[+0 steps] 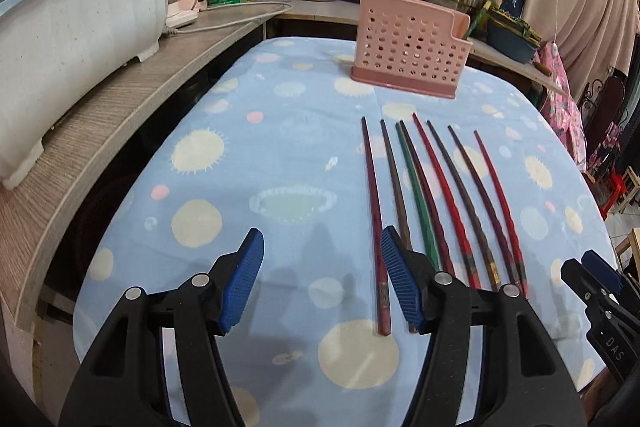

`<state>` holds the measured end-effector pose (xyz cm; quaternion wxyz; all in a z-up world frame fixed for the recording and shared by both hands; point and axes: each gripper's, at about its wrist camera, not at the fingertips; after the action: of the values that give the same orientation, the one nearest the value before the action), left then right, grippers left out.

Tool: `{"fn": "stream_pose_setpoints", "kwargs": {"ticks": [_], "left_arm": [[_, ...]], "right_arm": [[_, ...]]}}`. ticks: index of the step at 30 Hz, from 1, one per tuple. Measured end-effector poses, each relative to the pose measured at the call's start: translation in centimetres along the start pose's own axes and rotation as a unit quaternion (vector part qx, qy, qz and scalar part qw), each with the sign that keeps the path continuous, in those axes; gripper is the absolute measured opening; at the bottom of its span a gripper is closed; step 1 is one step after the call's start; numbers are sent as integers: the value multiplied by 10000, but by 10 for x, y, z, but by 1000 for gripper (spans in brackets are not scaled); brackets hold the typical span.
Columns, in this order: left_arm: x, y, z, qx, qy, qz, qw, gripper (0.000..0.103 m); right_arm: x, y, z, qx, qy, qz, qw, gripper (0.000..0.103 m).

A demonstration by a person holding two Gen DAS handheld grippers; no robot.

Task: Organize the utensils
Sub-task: 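Withdraw both open tools from the basket back over the chopsticks, then grasp a red chopstick with the right tool while the left tool grasps a dark red chopstick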

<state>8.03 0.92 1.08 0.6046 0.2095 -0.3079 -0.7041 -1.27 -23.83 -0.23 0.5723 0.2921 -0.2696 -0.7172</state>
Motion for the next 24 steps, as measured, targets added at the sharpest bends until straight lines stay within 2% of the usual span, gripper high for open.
{"fn": "stream_pose_setpoints", "kwargs": {"ticks": [7, 15, 19, 24], "left_arm": [[4, -12, -7, -112, -47, 5, 9999, 58], [8, -17, -15, -221, -57, -13, 9997, 58], [10, -18, -16, -245, -63, -27, 9997, 58], [12, -19, -19, -268, -63, -44, 9996, 58]], "right_arm": [[3, -5, -18, -148, -41, -64, 9999, 48], [0, -1, -36, -306, -26, -65, 9995, 32], [-4, 3, -42, -338, -4, -31, 9994, 30], [-5, 2, -50, -445, -17, -52, 9990, 23]]}}
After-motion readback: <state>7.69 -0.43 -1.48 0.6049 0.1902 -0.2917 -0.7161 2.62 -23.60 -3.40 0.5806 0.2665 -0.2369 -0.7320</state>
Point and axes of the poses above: each gripper's, at about its wrist camera, not at the fingertips, and z roughly against the way its jaws point, x to its right, y to its top
